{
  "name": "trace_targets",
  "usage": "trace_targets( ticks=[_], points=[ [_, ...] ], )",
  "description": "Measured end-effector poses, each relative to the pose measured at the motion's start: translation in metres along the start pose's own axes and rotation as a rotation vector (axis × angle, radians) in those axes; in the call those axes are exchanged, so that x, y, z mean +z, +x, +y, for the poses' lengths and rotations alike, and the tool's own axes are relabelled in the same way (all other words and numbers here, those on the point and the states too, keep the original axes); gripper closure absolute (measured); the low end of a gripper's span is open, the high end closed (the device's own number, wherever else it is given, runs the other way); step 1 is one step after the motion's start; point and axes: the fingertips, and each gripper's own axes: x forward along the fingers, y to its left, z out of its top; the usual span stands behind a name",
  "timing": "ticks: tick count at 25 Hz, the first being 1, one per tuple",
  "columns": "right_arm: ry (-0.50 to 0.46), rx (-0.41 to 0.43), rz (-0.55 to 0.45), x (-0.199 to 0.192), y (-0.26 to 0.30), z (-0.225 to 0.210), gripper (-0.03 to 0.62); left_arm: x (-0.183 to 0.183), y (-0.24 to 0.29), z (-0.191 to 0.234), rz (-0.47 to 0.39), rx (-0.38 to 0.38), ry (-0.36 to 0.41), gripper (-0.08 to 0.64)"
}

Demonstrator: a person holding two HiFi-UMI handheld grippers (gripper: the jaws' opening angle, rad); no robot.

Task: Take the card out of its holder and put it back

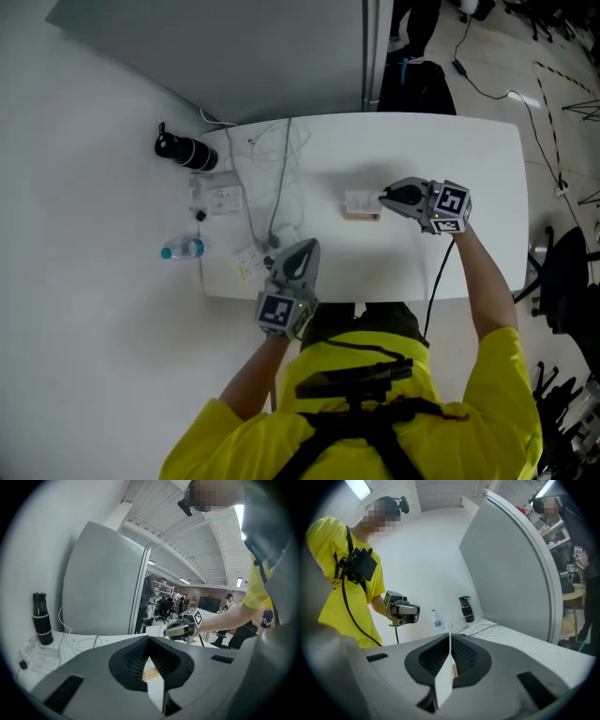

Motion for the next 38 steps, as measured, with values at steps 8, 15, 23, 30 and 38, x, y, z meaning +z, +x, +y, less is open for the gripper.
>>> trace_targets(
  ticks=[8,15,23,30,38],
  points=[
    [0.038,0.034,-0.023,-0.032,0.013,-0.015,0.572,-0.028,0.007,0.005,0.061,0.02,-0.034,0.555],
    [0.035,0.031,-0.019,-0.037,0.006,-0.015,0.572,-0.032,0.003,0.007,0.074,0.029,-0.032,0.555],
    [0.021,0.025,0.024,-0.054,0.014,-0.011,0.572,-0.032,0.009,0.003,0.073,0.026,-0.049,0.555],
    [0.024,0.003,0.048,-0.083,0.021,-0.012,0.572,-0.05,0.011,0.0,0.109,0.019,-0.063,0.555],
    [0.062,-0.188,-0.06,-0.045,-0.012,-0.024,0.474,-0.018,0.016,-0.003,0.051,0.018,-0.026,0.555]
  ],
)
